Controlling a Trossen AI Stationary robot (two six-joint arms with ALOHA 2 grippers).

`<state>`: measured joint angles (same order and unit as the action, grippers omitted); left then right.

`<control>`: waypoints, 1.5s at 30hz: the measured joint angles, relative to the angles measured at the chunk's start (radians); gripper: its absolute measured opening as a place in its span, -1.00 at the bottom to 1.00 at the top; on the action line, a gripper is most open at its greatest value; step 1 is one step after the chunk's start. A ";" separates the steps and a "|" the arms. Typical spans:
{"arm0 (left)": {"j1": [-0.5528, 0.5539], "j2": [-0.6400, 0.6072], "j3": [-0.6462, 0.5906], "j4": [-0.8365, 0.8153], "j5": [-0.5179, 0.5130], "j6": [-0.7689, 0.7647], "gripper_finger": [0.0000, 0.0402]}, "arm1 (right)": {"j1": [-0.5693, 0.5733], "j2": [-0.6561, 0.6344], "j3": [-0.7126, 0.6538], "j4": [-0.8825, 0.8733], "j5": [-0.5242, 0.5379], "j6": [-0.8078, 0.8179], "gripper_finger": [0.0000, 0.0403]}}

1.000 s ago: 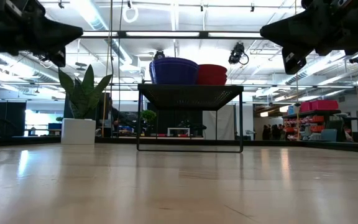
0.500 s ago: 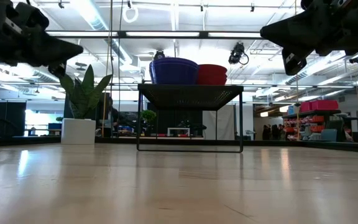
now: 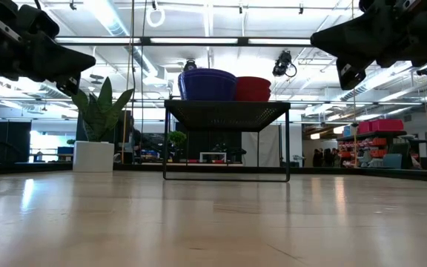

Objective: Pick & Place Mini bowls
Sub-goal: Return to Home Position

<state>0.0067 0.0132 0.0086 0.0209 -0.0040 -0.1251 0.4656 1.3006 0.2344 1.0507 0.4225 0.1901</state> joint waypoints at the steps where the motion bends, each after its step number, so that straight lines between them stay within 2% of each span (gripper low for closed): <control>1: 0.000 0.000 0.000 0.000 -0.002 0.003 -0.91 | 0.000 0.000 0.000 -0.001 0.000 0.001 -0.96; 6: 0.001 0.000 0.000 0.002 -0.003 0.036 -0.92 | -0.006 -0.008 -0.006 -0.019 -0.017 0.002 -0.96; 11: 0.001 0.000 0.000 0.012 -0.002 0.062 -0.91 | -0.069 -0.108 -0.111 0.031 -0.061 0.030 -0.96; 15: 0.001 0.000 -0.001 0.014 -0.002 0.053 -0.91 | -0.183 -0.251 -0.213 0.074 -0.185 0.122 -0.96; 17: 0.001 -0.001 -0.001 0.015 -0.002 0.053 -0.91 | -0.255 -0.319 -0.216 -0.016 -0.260 0.168 -0.96; 22: 0.001 0.000 -0.001 0.020 0.001 0.052 -0.91 | -0.446 -0.470 -0.215 -0.212 -0.543 0.157 -0.99; 28: 0.001 0.000 -0.002 0.022 0.001 0.050 -0.91 | -0.607 -0.611 -0.215 -0.364 -0.675 0.155 -0.97; 32: 0.001 0.000 -0.002 0.023 0.001 0.050 -0.91 | -0.657 -0.708 -0.215 -0.532 -0.712 0.161 -0.99; 38: 0.001 0.000 -0.002 0.024 0.000 0.050 -0.91 | -0.665 -0.870 -0.215 -0.691 -0.759 0.194 -0.99; 45: 0.001 0.000 -0.002 0.025 -0.002 0.050 -0.91 | -0.651 -1.019 -0.215 -0.821 -0.682 0.247 -1.00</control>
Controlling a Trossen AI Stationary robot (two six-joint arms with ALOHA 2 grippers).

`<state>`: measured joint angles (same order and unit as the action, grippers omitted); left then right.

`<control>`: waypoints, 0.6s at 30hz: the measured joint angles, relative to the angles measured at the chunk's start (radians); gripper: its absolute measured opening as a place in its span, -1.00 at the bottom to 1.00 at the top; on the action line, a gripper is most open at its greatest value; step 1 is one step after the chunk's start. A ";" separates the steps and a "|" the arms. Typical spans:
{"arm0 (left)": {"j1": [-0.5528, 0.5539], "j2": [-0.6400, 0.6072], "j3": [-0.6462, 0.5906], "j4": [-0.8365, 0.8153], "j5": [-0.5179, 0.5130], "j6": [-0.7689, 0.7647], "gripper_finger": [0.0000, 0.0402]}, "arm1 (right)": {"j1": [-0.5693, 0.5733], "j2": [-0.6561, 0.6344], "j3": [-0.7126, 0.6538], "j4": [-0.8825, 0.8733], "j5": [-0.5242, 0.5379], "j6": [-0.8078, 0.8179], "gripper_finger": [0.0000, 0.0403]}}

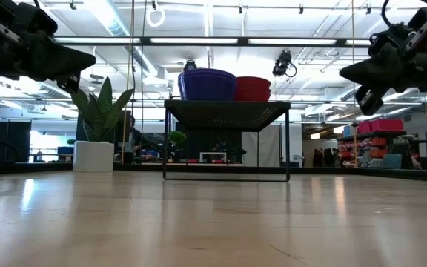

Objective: Pick & Place Mini bowls
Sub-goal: Return to Home Position

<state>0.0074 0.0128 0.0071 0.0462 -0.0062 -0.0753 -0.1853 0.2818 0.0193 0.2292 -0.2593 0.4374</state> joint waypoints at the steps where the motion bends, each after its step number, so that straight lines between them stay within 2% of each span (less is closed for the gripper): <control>1: 0.000 0.000 0.000 0.000 0.000 0.000 -0.91 | 0.007 -0.013 0.002 -0.024 0.008 0.003 -1.00; 4: 0.000 0.000 0.000 0.001 0.000 0.000 -0.91 | 0.033 -0.043 0.053 -0.183 0.070 -0.001 -1.00; 9: 0.000 0.000 0.000 0.002 0.000 0.000 -0.91 | 0.100 -0.068 0.197 -0.473 0.277 -0.051 -1.00; 12: 0.000 0.000 0.000 0.002 0.000 0.000 -0.91 | 0.140 -0.091 0.224 -0.457 0.303 -0.054 -1.00; 18: 0.000 0.000 0.000 0.002 0.000 0.000 -0.91 | 0.231 -0.123 0.183 -0.347 0.260 -0.104 -1.00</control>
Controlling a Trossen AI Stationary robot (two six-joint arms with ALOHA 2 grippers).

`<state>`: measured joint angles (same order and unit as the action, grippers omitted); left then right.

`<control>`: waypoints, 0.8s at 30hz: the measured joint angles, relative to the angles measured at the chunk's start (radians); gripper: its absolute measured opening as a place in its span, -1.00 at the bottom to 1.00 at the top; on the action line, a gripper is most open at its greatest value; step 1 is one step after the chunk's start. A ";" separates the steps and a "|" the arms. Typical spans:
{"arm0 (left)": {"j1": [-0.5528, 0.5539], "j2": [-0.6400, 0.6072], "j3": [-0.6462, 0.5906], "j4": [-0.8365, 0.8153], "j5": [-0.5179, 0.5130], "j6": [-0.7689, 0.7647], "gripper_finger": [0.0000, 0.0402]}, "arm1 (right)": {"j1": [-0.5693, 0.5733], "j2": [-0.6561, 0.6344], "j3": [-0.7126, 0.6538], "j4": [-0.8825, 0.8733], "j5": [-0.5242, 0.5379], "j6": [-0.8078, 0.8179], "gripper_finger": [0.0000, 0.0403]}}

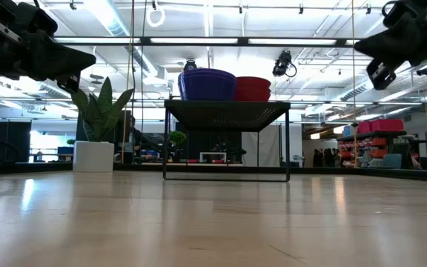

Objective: Pick & Place Mini bowls
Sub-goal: Return to Home Position

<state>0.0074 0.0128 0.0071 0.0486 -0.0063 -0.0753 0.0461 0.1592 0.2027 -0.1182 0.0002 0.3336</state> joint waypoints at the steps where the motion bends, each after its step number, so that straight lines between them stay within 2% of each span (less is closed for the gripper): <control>1: 0.000 0.000 0.000 0.000 0.000 0.000 -0.91 | 0.013 -0.002 -0.014 0.031 -0.012 -0.009 -1.00; 4: 0.000 0.000 0.000 0.000 0.000 0.000 -0.91 | 0.050 -0.007 -0.057 0.124 -0.026 -0.026 -1.00; 9: 0.000 0.000 0.000 0.000 0.000 0.000 -0.91 | 0.100 -0.007 -0.132 0.273 0.044 -0.026 -1.00; 24: 0.000 0.000 0.000 -0.001 0.000 0.000 -0.91 | 0.168 -0.007 -0.187 0.247 0.034 -0.102 -1.00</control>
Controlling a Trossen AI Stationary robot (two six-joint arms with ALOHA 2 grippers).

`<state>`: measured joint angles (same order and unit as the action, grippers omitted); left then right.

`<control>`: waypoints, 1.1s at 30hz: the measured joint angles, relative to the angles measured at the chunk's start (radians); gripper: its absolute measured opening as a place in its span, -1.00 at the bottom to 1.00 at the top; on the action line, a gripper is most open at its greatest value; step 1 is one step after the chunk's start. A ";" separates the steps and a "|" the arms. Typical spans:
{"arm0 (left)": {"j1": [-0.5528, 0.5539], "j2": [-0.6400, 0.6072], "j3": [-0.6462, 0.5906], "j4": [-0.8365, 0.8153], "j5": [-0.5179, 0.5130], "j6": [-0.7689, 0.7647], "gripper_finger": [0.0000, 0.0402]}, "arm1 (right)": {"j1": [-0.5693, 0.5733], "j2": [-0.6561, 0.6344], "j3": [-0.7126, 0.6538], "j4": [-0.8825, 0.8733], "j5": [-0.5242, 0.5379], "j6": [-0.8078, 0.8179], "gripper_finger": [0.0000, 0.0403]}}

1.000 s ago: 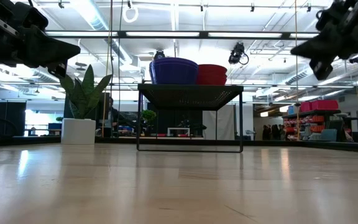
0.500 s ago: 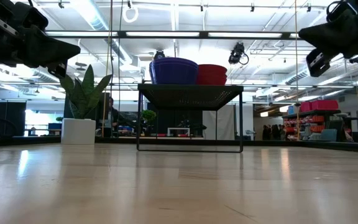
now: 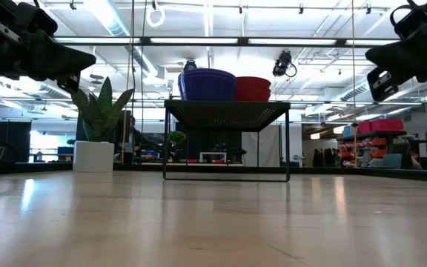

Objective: Pick & Place Mini bowls
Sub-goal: Return to Home Position

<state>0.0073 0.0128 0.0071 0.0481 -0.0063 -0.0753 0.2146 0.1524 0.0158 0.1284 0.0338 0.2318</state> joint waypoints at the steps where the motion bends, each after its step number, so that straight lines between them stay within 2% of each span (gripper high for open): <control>1: 0.000 0.000 0.000 0.000 0.000 0.000 -0.91 | 0.000 0.000 0.000 0.000 0.000 -0.006 -1.00; 9: 0.000 0.000 0.000 0.000 0.000 0.000 -0.91 | 0.001 0.000 0.000 -0.024 -0.034 0.001 -1.00; 12: 0.000 0.000 0.000 0.000 0.000 0.000 -0.91 | 0.005 0.000 0.000 -0.049 -0.083 0.064 -1.00; 16: 0.000 0.000 0.000 0.000 0.000 0.000 -0.91 | 0.012 0.004 0.000 -0.122 -0.077 0.099 -1.00; 28: 0.000 0.000 0.000 0.000 0.000 0.000 -0.91 | 0.016 0.004 0.001 -0.113 -0.074 -0.003 -0.95; 33: 0.000 0.000 0.000 0.000 0.000 0.000 -0.91 | 0.016 0.004 0.001 -0.112 -0.074 0.012 -0.90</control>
<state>0.0074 0.0128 0.0071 0.0479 -0.0063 -0.0755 0.2307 0.1562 0.0166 0.0166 -0.0402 0.2437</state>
